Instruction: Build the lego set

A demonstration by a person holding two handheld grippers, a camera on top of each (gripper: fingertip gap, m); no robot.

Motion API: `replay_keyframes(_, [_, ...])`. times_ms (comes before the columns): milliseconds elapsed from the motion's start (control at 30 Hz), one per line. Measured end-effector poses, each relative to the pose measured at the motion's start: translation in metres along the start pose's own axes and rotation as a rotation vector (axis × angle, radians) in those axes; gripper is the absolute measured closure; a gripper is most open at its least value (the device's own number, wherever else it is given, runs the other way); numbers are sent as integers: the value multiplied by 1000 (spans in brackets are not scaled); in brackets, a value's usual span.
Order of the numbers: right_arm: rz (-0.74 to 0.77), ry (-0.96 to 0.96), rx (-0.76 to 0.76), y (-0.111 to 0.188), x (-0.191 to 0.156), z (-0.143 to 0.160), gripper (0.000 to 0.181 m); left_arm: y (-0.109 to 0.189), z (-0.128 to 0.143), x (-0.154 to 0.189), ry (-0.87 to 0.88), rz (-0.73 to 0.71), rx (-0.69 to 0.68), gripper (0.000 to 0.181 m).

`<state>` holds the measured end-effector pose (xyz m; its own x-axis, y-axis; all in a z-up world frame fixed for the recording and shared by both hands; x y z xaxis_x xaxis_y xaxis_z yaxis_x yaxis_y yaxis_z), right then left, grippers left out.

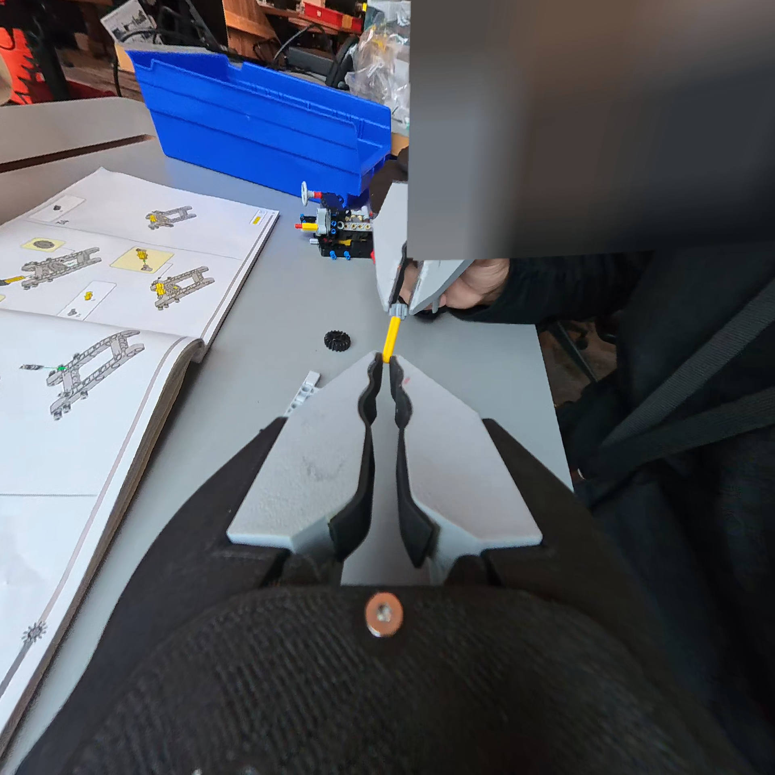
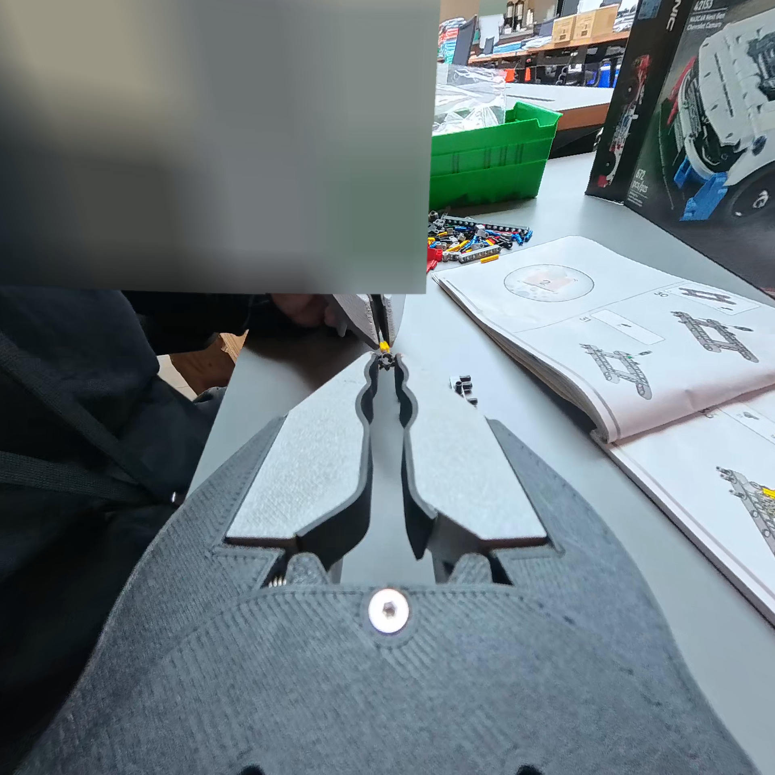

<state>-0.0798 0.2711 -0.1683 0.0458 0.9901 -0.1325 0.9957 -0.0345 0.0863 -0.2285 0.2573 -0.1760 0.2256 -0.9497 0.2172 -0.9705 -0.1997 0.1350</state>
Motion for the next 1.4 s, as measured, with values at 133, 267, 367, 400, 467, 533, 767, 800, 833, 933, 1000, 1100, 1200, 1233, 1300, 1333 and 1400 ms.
replay_keyframes(133, [23, 33, 6, 8, 0, -4, 177, -3, 0, 0, -12, 17, -3, 181])
replay_keyframes(267, [28, 66, 39, 17, -6, -10, 178, -4, -1, -1, -5, 10, 7, 181])
replay_keyframes(367, [48, 120, 58, 19, -15, -14, 177, -10, -5, 8, 33, 51, 57, 181])
replay_keyframes(400, [51, 131, 61, 19, -18, -14, 178, -13, -6, 12, 45, 68, 66, 181])
replay_keyframes(467, [55, 148, 60, 20, -23, -12, 177, -18, -7, 19, 49, 78, 81, 181])
replay_keyframes(533, [69, 170, 66, 25, -26, -11, 178, -20, -7, 22, 48, 82, 85, 180])
replay_keyframes(767, [87, 175, 71, 29, -25, -9, 177, -21, -5, 22, 64, 102, 83, 180])
replay_keyframes(800, [85, 175, 71, 28, -26, -9, 177, -21, -5, 23, 66, 106, 82, 180])
replay_keyframes(833, [84, 176, 75, 27, -26, -9, 178, -21, -5, 23, 71, 108, 83, 180])
replay_keyframes(933, [82, 191, 85, 24, -27, -10, 177, -20, -6, 21, 93, 114, 101, 180])
replay_keyframes(1000, [81, 200, 95, 23, -27, -11, 177, -19, -7, 20, 109, 124, 110, 180])
replay_keyframes(1100, [66, 201, 104, 22, -27, -12, 177, -19, -7, 18, 122, 127, 121, 181])
replay_keyframes(1200, [70, 214, 111, 21, -26, -12, 177, -17, -8, 17, 139, 130, 131, 181])
replay_keyframes(1233, [67, 215, 112, 21, -26, -12, 177, -17, -8, 16, 145, 134, 137, 181])
replay_keyframes(1300, [64, 221, 110, 21, -25, -10, 177, -17, -8, 15, 167, 136, 142, 181])
replay_keyframes(1333, [69, 225, 99, 21, -24, -9, 177, -18, -7, 14, 175, 128, 134, 181])
replay_keyframes(1400, [82, 236, 62, 22, -22, -4, 177, -20, -3, 13, 189, 116, 99, 181])
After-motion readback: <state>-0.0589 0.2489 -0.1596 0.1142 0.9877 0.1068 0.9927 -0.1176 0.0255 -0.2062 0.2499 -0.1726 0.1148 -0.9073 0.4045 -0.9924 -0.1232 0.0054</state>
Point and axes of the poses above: each gripper's, where its closed fingertips meet, y back along the fingers, z out of its underside, x = y × z across the jaws, the point moved 7 cm from there along y, back along the fingers, and after that the axes turned 6 degrees about x, right-handed, at the moved point
